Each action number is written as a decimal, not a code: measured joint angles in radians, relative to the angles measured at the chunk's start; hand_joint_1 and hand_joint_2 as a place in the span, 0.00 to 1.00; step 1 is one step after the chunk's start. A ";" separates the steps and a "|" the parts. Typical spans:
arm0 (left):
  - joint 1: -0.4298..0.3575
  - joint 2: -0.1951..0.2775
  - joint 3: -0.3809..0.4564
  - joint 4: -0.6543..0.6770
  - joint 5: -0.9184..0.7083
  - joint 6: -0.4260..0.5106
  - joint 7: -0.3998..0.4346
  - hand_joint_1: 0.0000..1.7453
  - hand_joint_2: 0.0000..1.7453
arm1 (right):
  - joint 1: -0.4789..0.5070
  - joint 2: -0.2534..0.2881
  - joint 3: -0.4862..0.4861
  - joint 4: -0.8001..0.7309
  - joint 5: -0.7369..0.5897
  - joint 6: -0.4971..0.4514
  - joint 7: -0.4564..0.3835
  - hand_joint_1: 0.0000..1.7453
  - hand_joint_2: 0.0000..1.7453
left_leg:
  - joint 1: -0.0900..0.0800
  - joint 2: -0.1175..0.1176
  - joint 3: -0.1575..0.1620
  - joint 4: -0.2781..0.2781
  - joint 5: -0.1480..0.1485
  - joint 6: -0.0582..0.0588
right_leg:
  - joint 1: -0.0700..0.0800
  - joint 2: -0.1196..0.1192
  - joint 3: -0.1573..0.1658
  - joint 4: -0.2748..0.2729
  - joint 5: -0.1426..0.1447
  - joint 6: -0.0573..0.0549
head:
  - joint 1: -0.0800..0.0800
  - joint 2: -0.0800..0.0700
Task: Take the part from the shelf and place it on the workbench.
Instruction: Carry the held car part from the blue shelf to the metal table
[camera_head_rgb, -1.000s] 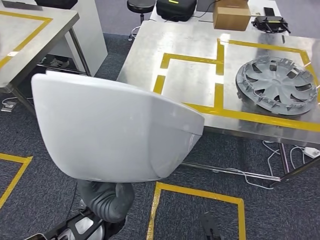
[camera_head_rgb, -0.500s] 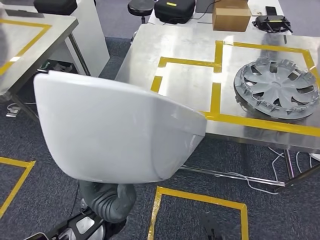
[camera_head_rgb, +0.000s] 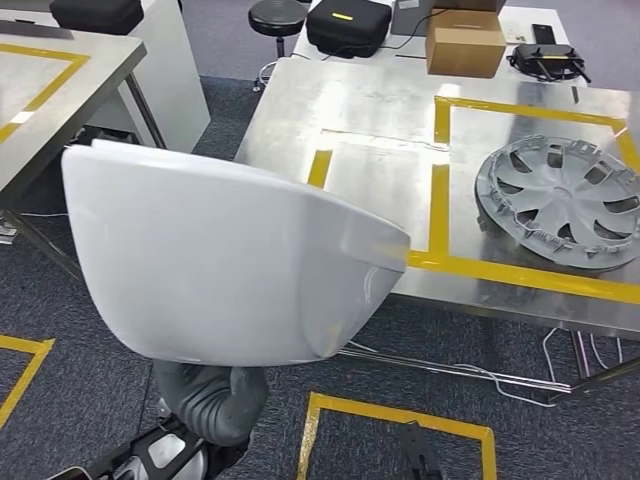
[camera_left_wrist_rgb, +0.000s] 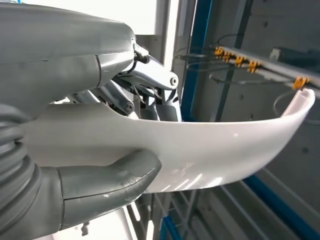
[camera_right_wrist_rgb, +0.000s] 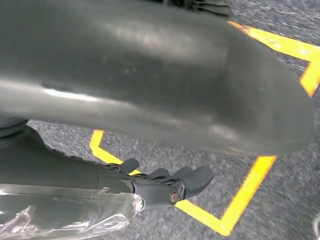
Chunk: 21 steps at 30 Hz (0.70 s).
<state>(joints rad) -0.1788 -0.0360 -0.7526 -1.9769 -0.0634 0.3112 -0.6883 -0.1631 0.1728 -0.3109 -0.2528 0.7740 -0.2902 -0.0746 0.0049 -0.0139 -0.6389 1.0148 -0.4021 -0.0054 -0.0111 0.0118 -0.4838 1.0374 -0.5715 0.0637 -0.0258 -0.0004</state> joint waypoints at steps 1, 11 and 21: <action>0.000 -0.002 0.000 0.000 0.000 0.001 0.000 1.00 1.00 | -0.001 0.000 0.000 0.000 0.000 0.000 0.000 0.00 0.00 | 0.002 0.001 0.006 -0.002 -0.005 0.004 | 0.000 -0.002 -0.024 0.045 -0.019 0.004 | 0.001 0.000; 0.002 -0.003 0.000 -0.001 0.001 0.004 0.000 1.00 1.00 | 0.005 0.000 0.000 0.001 -0.002 0.000 0.000 0.00 0.00 | -0.002 -0.006 0.071 0.000 -0.064 -0.014 | 0.000 -0.002 -0.131 0.021 0.129 -0.004 | 0.003 0.000; 0.001 -0.002 0.001 -0.003 0.001 0.010 0.000 1.00 1.00 | 0.001 0.000 0.000 0.001 -0.002 0.001 0.001 0.00 0.00 | -0.002 0.001 -0.087 0.270 -0.155 -0.038 | -0.001 -0.002 -0.116 0.009 0.114 -0.050 | -0.010 0.000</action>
<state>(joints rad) -0.1779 -0.0379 -0.7520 -1.9799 -0.0621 0.3209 -0.6886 -0.1620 0.1724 -0.3105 -0.2522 0.7717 -0.2895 -0.0740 0.0027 -0.0132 -0.7263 1.2850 -0.5569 -0.0436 -0.0125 0.0102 -0.5998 1.0464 -0.4578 0.0137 -0.0362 -0.0004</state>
